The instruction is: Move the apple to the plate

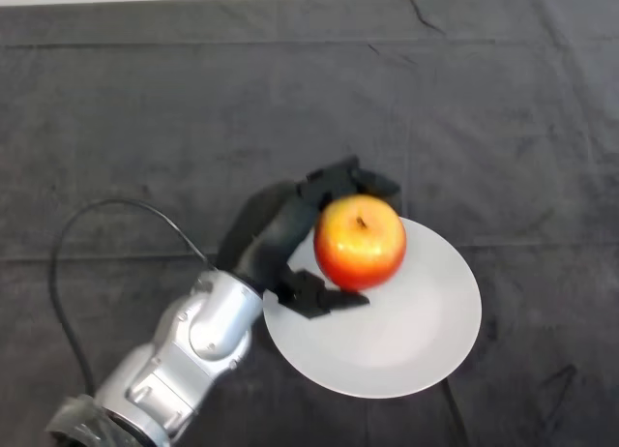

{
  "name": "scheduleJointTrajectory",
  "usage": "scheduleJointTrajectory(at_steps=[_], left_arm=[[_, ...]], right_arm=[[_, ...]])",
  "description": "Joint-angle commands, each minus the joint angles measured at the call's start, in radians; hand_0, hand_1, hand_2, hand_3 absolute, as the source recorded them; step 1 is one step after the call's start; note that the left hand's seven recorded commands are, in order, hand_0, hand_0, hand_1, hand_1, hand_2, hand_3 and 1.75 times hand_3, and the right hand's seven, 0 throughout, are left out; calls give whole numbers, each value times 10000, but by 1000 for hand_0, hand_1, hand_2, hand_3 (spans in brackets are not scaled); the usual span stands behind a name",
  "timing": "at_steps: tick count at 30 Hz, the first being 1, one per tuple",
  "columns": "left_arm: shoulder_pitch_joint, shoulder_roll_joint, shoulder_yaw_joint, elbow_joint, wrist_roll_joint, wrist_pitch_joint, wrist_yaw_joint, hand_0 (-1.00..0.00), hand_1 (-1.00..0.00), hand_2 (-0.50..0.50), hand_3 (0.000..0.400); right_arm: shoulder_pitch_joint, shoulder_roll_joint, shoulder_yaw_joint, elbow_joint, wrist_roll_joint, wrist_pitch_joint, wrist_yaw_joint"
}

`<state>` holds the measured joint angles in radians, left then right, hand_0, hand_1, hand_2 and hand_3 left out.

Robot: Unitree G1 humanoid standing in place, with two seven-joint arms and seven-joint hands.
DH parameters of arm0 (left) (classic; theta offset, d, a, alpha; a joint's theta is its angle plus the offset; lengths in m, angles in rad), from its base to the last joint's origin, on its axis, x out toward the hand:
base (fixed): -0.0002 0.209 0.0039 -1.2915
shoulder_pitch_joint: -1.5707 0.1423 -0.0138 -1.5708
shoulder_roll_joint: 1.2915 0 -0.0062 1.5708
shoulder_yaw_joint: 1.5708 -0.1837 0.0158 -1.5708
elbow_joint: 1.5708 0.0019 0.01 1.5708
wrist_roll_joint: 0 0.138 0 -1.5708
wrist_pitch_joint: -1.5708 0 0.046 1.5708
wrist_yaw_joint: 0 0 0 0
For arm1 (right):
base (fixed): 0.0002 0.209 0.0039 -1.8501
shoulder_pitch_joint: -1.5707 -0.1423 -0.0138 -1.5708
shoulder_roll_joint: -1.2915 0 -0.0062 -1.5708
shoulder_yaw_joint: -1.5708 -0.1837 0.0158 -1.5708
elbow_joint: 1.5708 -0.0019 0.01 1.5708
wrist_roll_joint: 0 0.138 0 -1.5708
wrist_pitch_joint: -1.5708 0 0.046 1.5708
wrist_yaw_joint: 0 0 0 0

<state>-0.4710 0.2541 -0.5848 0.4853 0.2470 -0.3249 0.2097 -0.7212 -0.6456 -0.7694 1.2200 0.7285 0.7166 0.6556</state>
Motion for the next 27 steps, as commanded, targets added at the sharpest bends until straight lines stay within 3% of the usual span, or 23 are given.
scheduleJointTrajectory(at_steps=[1,4,5,6,7,8,9,10,11,12,13,15,27], left_arm=[[-437,194,-501,622,-103,-94,62,-1000,-1000,0,400],[-521,232,-619,732,-162,-48,1,-1000,-996,-2,400],[-549,250,-659,766,-179,-32,-17,-933,-941,4,376],[-573,264,-689,782,-193,-10,-33,-933,-941,4,376],[-589,276,-707,785,-201,10,-45,-745,-886,71,355],[-612,296,-732,789,-212,36,-61,-514,-749,118,300],[-629,316,-750,796,-219,47,-70,-376,-635,129,254],[-643,331,-765,803,-221,56,-72,-196,-490,147,196],[-653,344,-781,810,-219,64,-68,-12,-231,110,93],[-661,355,-795,813,-215,72,-62,0,-180,90,72],[-671,368,-811,817,-209,83,-54,0,-63,31,25],[-688,392,-831,818,-198,103,-40,0,0,0,0],[-706,887,-514,490,-337,127,-302,0,0,0,0]], right_arm=[[-40,-105,-151,-258,210,-35,-74],[-43,-108,-151,-252,212,-33,-73],[-43,-109,-151,-250,213,-32,-72],[-44,-109,-151,-248,213,-31,-72],[-45,-110,-151,-247,213,-31,-71],[-45,-111,-151,-244,214,-30,-71],[-46,-112,-151,-243,214,-30,-70],[-47,-113,-151,-241,215,-29,-70],[-47,-113,-151,-240,215,-29,-70],[-48,-114,-151,-238,215,-29,-69],[-48,-115,-151,-237,216,-28,-69],[-49,-116,-151,-234,216,-28,-68],[-53,-120,-149,-224,218,-28,-65]])
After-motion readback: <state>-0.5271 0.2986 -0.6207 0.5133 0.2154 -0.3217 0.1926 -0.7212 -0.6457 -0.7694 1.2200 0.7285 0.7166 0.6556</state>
